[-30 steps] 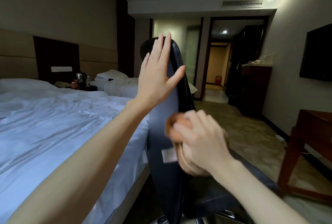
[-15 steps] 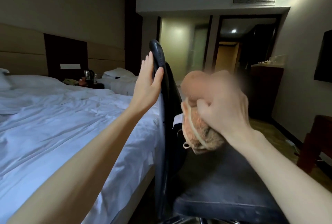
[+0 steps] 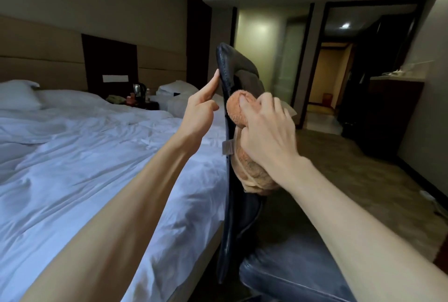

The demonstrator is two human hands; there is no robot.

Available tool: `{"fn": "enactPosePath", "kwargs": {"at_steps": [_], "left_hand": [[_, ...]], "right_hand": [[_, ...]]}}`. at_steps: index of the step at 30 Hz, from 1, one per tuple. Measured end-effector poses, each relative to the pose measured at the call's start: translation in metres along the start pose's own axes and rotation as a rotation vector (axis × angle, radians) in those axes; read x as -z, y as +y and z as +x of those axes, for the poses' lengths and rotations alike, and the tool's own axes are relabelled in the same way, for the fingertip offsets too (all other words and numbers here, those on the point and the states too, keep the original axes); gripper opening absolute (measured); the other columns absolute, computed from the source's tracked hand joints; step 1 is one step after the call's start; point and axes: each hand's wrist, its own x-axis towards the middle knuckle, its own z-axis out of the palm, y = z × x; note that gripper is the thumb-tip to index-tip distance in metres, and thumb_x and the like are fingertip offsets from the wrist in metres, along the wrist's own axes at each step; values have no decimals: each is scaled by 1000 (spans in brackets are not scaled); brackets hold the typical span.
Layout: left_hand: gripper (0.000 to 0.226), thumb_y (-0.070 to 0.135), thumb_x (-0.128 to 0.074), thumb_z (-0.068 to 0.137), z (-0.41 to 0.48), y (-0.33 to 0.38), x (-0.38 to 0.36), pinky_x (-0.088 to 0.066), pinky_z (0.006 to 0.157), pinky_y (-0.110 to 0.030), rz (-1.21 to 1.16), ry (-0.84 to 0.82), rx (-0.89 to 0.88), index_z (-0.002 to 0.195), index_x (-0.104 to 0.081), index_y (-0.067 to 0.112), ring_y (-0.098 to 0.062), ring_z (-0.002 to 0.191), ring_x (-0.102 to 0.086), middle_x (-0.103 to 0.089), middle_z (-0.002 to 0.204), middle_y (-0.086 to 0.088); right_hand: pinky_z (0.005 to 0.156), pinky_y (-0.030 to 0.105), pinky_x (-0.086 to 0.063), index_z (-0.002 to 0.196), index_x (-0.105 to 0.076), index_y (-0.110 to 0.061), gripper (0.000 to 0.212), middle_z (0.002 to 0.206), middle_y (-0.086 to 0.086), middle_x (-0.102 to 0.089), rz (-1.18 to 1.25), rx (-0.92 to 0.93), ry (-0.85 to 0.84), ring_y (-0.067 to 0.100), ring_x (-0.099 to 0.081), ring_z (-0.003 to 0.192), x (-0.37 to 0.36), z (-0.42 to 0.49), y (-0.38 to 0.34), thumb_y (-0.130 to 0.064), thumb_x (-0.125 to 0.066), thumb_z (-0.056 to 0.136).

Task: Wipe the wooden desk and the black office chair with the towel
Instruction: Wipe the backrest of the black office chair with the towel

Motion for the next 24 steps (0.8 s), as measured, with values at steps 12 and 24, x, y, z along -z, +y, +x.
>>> {"fn": "enactPosePath", "kwargs": {"at_steps": [12, 24], "left_hand": [[83, -18, -33, 84, 17, -40, 0, -25, 125, -27, -42, 29, 54, 159, -37, 20, -6, 150, -33, -40, 161, 7], [76, -12, -33, 82, 26, -57, 13, -38, 119, -30, -195, 22, 75, 149, -53, 18, -3, 132, -56, -61, 145, 8]], "right_hand": [[55, 39, -42, 88, -69, -16, 36, 83, 7, -52, -224, 153, -490, 29, -53, 73, -72, -123, 9, -14, -73, 53], [80, 42, -41, 158, -26, -29, 74, 122, 13, -43, -332, 129, -213, 33, -48, 101, -42, 5, 14, -29, -59, 92]]}}
